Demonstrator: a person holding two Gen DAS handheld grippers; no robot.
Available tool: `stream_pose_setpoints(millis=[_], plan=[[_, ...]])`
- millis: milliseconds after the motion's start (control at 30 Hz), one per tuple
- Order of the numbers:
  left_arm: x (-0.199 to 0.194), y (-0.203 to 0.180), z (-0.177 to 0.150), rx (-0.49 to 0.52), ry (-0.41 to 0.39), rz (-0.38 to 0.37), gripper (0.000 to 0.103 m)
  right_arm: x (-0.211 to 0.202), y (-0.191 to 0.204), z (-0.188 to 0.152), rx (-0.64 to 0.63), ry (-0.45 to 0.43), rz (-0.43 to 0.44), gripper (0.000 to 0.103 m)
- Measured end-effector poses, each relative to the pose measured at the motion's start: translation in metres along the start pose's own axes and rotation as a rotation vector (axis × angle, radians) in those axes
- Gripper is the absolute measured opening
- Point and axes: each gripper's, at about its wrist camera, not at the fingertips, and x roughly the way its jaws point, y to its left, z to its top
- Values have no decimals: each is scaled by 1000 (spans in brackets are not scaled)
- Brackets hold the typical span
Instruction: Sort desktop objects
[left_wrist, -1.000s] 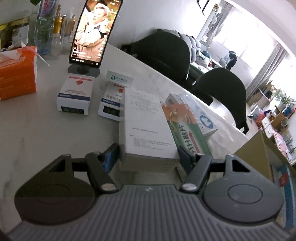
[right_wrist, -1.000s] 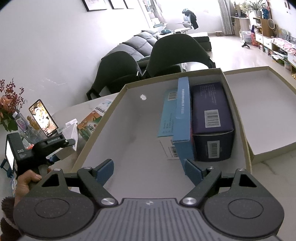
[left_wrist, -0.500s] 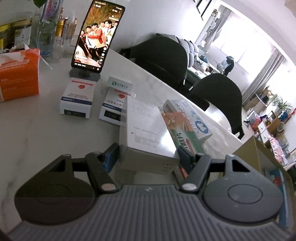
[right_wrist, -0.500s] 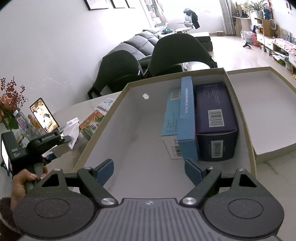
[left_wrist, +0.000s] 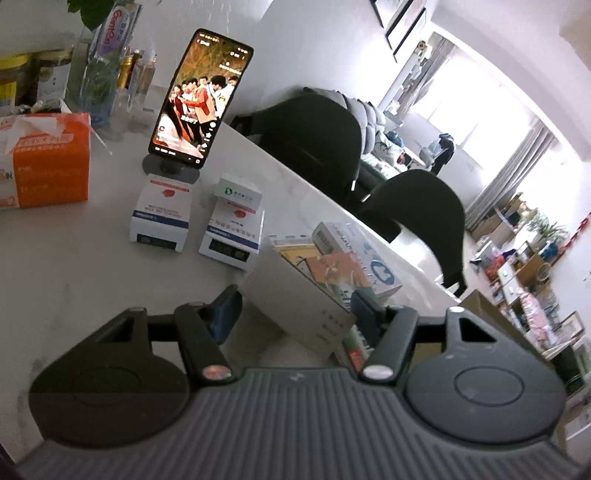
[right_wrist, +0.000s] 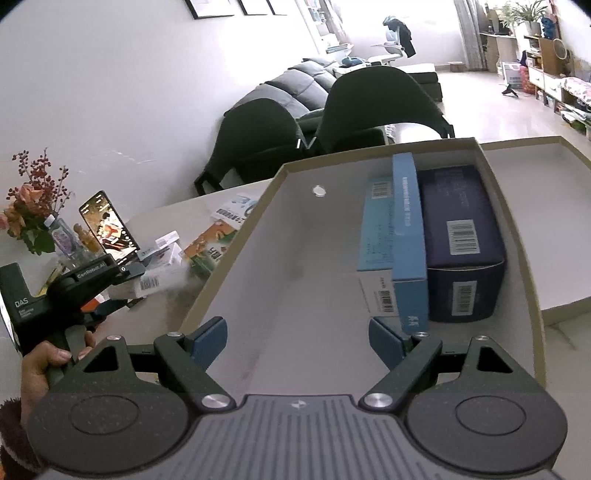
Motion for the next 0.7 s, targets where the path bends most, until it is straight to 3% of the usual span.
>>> stream_pose_setpoints(millis=[100,133,167,400,700], plan=[[-2,1,0,1,-3,-7,63,0,3,1,3,2,19,86],[-3,1,0,0,-5,-12,37,-1,4,2,4,2,25,86],[-5,3,1,-10,-6,-26,29,-1,5,2,3,2,29,86],[-5,9,1,8,31,-35,30,0,13,2,-12,1,44,86],[2,13,-6,130,119,9,39,2,19,1,-23,8,46,86]])
